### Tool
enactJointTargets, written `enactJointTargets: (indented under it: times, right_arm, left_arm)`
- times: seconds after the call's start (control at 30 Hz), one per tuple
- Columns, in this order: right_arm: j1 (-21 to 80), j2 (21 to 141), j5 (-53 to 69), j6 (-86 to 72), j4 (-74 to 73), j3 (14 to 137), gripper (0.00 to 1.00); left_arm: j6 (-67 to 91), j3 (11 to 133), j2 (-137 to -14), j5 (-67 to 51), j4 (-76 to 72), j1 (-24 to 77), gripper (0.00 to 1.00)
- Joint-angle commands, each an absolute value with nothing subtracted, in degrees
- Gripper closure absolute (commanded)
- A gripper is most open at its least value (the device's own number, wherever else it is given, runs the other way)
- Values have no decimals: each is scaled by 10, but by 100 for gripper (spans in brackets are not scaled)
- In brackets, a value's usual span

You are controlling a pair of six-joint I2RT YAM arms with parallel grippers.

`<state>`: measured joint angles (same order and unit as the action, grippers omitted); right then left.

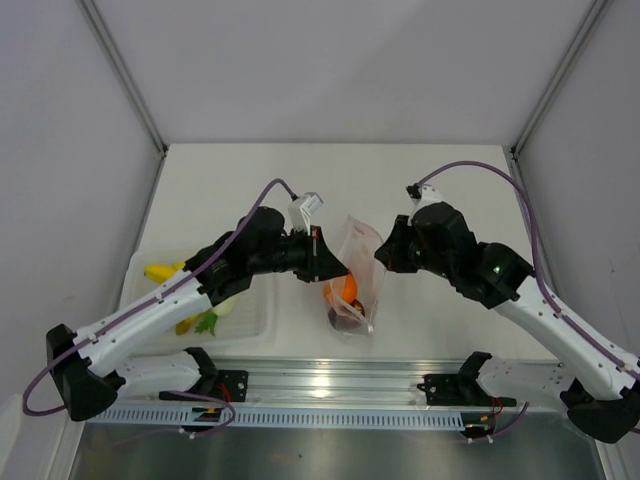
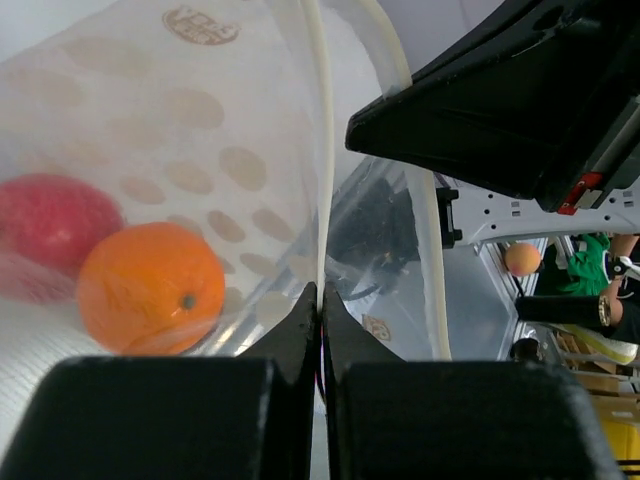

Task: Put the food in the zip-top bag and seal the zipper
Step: Adjust the zipper food storage bag at the center of the board.

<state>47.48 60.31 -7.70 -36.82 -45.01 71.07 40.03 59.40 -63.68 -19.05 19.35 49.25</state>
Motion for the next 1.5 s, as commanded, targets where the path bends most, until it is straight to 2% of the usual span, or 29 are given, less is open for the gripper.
enactJointTargets:
  times: [0.0, 0.13, 0.27, 0.53, 0.67, 0.83, 0.9, 1.0, 1.27, 1.47]
  right_arm:
    - [463, 606, -75, -361, -428, 703, 100]
    - [443, 635, -45, -366, -386, 644, 100]
    - [435, 668, -50, -351, -387, 654, 100]
    - [443, 620, -49, -347, -448, 747, 100]
    - [454, 581, -40, -367, -431, 739, 100]
    - [425, 620, -26, -363, -398, 668, 100]
    - [421, 637, -22, -361, -371, 626, 100]
    - [417, 677, -26, -351, -366, 621, 100]
    - [417, 647, -52, -320, -457, 769, 100]
    - [419, 608, -16, -343, -442, 759, 100]
  left_arm:
    - [411, 593, -649, -184, 198, 490, 99]
    - [410, 567, -717, -185, 200, 480, 99]
    - [406, 579, -748, -196, 192, 470, 99]
    - [410, 627, -621, -217, 167, 496, 99]
    - [424, 620, -588, -199, 174, 503, 100]
    - [433, 570, -646, -207, 165, 491, 99]
    - [437, 511, -681, -194, 139, 483, 99]
    - [440, 491, -715, -201, 119, 465, 99]
    - [416, 623, -641, -204, 182, 467, 99]
    - [419, 636, -606, -211, 193, 468, 99]
